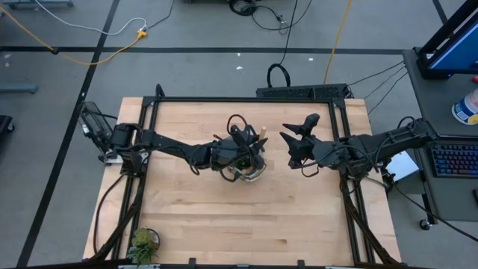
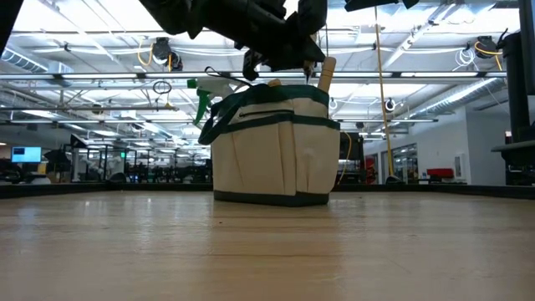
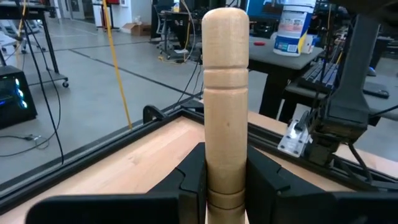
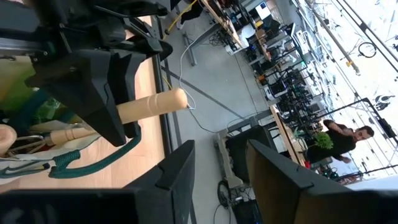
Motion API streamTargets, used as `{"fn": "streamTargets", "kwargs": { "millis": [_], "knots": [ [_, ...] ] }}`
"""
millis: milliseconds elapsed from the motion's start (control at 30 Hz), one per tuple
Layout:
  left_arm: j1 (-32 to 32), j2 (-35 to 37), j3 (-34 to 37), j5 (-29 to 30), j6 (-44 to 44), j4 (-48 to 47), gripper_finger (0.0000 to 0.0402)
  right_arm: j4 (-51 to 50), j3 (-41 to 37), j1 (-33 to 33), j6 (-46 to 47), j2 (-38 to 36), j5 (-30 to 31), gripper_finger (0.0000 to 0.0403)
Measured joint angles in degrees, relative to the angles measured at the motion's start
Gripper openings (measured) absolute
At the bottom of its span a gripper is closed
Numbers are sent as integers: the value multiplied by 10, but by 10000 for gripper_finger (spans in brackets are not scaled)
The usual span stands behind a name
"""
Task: Pick & Place Garden tools in Gardening bag
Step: Put the trowel into the gardening bag
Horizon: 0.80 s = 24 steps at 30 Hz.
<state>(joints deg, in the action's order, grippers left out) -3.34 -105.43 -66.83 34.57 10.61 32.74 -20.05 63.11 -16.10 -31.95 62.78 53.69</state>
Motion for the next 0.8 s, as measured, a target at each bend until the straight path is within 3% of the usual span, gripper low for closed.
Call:
{"fn": "streamTargets", "kwargs": {
  "millis": [333, 600, 800],
  "knots": [
    [-1, -24, 0, -1, 23, -12, 71, 0, 0, 0, -1, 0, 0, 134],
    [-6, -24, 0, -1, 20, -12, 176, 0, 0, 0, -2, 0, 0, 134],
    [-5, -22, 0, -1, 17, -11, 211, 0, 0, 0, -2, 0, 1, 134]
  ]
}}
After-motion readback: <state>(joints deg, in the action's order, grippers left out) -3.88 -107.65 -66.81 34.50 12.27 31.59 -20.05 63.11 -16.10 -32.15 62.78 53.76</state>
